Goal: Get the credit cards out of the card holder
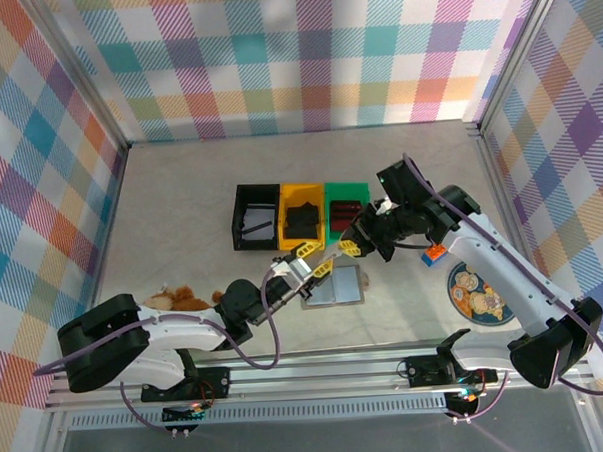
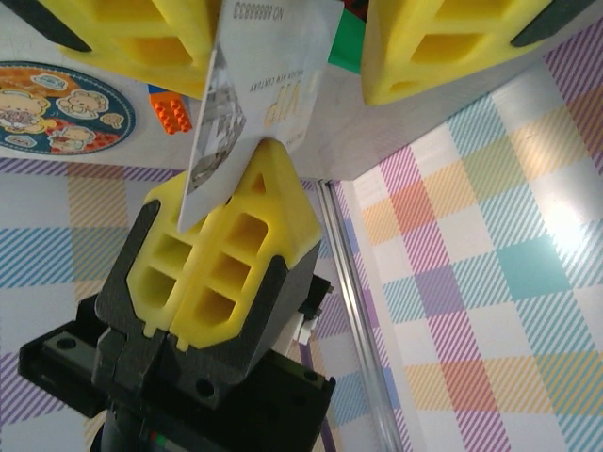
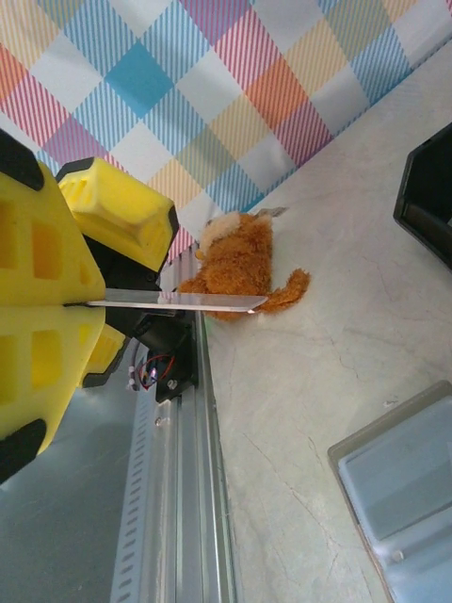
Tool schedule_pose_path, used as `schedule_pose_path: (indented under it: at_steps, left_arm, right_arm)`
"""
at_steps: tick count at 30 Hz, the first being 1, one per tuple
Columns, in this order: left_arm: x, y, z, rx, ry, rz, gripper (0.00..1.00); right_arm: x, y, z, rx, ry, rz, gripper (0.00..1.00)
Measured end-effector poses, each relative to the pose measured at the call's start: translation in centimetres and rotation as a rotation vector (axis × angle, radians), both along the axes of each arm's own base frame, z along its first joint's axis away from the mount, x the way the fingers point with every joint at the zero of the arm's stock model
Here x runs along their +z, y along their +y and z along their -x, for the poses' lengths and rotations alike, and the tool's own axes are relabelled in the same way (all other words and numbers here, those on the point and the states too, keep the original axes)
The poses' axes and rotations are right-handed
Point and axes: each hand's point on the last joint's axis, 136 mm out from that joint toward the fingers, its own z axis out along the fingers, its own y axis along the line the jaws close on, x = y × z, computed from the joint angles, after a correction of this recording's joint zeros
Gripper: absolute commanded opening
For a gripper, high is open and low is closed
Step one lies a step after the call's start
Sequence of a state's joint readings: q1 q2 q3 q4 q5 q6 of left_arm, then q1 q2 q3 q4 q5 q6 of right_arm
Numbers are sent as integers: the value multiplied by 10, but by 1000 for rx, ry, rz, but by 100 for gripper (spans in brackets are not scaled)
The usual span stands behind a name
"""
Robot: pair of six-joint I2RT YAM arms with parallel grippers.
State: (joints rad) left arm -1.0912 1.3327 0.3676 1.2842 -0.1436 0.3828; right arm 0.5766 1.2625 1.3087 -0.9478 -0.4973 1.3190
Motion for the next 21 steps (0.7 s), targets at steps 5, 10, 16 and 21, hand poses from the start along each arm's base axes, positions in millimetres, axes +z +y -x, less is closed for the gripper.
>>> schedule_pose_path:
  at_steps: [5, 10, 16, 21]
  left_arm:
    - [0, 0, 0, -4, 3, 1, 40]
    - [-7, -2, 0, -7, 21, -7, 48]
    - [-17, 1, 0, 0, 35, -27, 44]
    - [-21, 3, -1, 13, 39, -36, 38]
  right_arm:
    - [-1, 4, -1, 8, -2, -25, 0]
    - [0, 7, -2, 12, -5, -40, 0]
    - [3, 8, -3, 16, -13, -52, 0]
    - [3, 8, -2, 15, -19, -56, 0]
